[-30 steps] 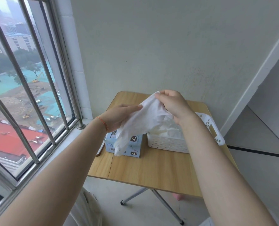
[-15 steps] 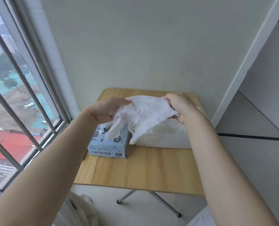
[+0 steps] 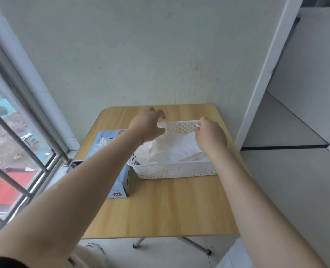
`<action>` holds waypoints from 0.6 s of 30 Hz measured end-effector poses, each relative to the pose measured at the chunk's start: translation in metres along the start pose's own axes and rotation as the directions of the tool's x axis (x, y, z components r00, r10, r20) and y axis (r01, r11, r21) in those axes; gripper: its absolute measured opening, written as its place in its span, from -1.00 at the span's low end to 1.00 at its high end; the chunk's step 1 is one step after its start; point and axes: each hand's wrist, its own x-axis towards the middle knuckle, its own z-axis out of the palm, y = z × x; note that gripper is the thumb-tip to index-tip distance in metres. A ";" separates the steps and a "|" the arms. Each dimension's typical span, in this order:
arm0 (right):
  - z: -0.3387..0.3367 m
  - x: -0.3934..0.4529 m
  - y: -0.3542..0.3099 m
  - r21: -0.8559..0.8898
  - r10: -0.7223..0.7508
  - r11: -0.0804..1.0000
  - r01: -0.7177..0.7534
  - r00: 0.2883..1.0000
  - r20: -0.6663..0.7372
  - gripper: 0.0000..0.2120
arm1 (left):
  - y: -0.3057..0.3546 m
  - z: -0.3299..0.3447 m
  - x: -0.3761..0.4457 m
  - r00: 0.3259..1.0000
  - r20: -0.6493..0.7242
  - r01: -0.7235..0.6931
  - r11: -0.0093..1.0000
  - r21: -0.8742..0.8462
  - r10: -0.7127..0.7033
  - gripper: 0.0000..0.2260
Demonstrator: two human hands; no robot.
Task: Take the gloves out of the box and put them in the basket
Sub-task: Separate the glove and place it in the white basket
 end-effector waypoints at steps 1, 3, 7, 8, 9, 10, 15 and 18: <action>0.001 0.001 0.000 -0.037 -0.012 0.999 0.012 1.000 0.000 -0.83 | 0.001 0.004 -0.005 0.997 -0.058 -0.059 0.998 -0.020 0.057 -0.70; 0.002 0.002 0.001 -0.103 -0.018 0.994 0.019 1.000 0.017 -0.84 | 0.007 0.012 -0.019 0.985 -0.084 -0.161 0.982 -0.102 0.152 -0.73; -0.002 0.004 0.002 -0.230 -0.029 0.973 0.034 0.999 0.025 -0.74 | 0.011 0.030 -0.040 0.971 0.096 -0.212 0.974 -0.081 0.220 -0.57; -0.003 0.004 0.002 -0.256 -0.041 0.966 0.046 0.999 0.026 -0.72 | 0.008 0.031 -0.042 0.972 0.131 -0.191 0.980 -0.045 0.196 -0.53; -0.004 0.003 0.002 -0.279 -0.049 0.959 0.057 0.998 0.033 -0.70 | 0.004 0.031 -0.042 0.974 0.153 -0.166 0.986 -0.022 0.168 -0.50; -0.004 0.003 0.003 -0.300 -0.056 0.952 0.066 0.998 0.042 -0.68 | 0.000 0.030 -0.042 0.975 0.169 -0.145 0.989 -0.010 0.145 -0.49; -0.001 0.003 0.008 -0.362 -0.091 0.925 0.113 0.993 0.079 -0.65 | -0.014 0.014 -0.037 0.990 0.120 -0.062 0.996 -0.066 0.070 -0.68; 0.001 0.003 0.007 -0.380 -0.089 0.918 0.115 0.992 0.085 -0.69 | -0.010 0.009 -0.036 0.993 -0.050 -0.112 0.993 -0.036 0.110 -0.77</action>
